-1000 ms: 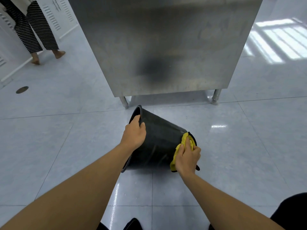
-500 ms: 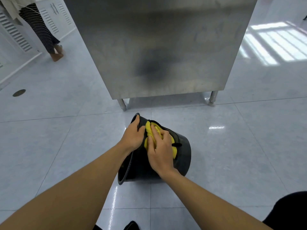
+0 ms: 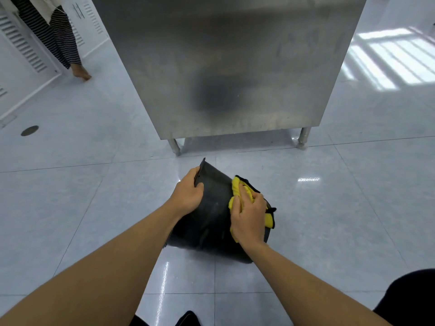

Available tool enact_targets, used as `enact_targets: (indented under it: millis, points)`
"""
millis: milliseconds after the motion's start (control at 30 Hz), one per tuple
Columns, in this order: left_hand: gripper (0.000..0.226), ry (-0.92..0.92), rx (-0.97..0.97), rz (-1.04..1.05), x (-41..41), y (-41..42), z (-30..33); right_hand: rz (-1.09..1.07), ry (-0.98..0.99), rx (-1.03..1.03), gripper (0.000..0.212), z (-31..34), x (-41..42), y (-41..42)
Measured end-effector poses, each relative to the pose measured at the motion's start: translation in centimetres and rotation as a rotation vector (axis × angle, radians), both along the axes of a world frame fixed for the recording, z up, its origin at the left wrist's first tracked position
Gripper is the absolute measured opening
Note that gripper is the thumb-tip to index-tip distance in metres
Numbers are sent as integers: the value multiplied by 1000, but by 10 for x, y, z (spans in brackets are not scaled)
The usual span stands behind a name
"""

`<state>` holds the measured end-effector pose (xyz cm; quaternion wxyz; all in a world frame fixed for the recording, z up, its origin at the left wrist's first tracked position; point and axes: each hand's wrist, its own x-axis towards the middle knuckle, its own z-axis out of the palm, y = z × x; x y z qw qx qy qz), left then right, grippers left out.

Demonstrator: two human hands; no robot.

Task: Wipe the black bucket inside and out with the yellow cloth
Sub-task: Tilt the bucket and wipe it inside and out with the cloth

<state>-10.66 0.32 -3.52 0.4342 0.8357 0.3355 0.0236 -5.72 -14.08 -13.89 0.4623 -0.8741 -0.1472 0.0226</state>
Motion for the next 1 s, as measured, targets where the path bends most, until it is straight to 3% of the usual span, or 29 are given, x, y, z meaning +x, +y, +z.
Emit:
enact_targets:
  millis: [200,433,600,700,800,900,1000]
  points:
    - [54,47,61,-49,-3,-5,-1,-66,50,-27,46,3,-1,6]
    - [62,12,-21,-66,4,-12,6,147,-115,106,48,34,-33,36]
    - [37,-22,-17,-15,3,-8,3,155,-199,-4,48,19,-19,24]
    - [28,5,73,66,3,-1,-2,-7,-81,-87,47,-3,-4,2]
    - [39,0,114,60,2,1,-1,-148,51,-112,46,-24,10,-25]
    - [53,51,180,-74,1,-8,2,-248,171,-103,46,-29,18,-33]
    - [56,90,142,-66,0,-23,2,-278,212,-86,47,-26,16,-30]
